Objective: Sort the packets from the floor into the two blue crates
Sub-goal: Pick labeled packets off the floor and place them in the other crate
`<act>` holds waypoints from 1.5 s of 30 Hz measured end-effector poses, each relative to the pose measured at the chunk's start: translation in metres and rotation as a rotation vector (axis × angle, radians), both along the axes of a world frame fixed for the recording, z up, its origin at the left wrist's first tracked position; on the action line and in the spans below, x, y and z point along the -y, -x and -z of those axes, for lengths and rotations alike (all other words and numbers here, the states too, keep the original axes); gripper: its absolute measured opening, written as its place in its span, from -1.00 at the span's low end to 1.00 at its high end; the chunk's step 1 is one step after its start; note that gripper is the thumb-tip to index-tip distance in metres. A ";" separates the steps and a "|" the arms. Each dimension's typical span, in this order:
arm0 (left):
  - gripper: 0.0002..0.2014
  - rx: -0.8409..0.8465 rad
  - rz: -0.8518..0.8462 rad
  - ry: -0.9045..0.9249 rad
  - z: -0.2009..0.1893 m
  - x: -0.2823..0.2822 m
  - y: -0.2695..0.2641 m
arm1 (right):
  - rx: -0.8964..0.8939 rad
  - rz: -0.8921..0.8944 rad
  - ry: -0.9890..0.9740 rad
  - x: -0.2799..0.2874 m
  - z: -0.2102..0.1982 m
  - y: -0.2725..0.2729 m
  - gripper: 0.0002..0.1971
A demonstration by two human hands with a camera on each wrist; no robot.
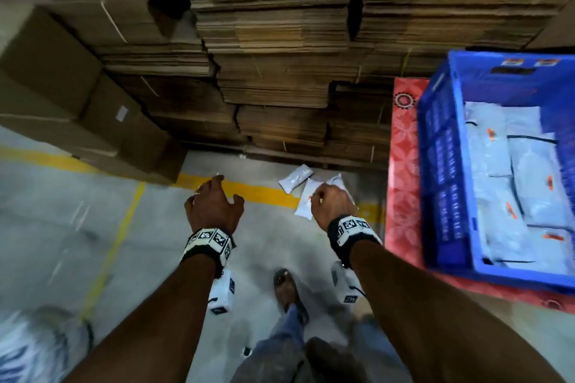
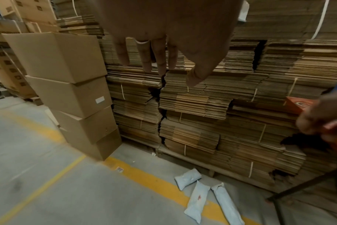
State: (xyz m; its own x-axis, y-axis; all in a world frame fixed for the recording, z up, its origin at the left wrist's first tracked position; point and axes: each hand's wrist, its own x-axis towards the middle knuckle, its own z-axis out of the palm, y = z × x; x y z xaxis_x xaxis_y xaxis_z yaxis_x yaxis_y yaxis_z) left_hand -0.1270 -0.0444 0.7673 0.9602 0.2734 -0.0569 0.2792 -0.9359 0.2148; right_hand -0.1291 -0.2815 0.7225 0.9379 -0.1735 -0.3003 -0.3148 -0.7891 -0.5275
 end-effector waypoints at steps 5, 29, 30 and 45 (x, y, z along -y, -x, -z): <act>-0.39 -0.023 0.073 0.000 0.017 -0.023 -0.038 | -0.169 0.040 -0.020 -0.022 0.018 0.012 -0.77; -0.38 -0.138 0.037 0.181 0.186 0.019 -0.137 | -0.289 0.210 -0.028 -0.007 0.194 -0.098 -0.52; -0.38 -0.148 0.041 0.190 0.206 0.021 -0.138 | -0.299 0.198 -0.023 -0.012 0.214 -0.100 -0.47; -0.79 -0.231 0.095 0.242 0.588 0.013 -0.210 | -0.385 0.215 0.089 0.006 0.561 -0.161 -0.10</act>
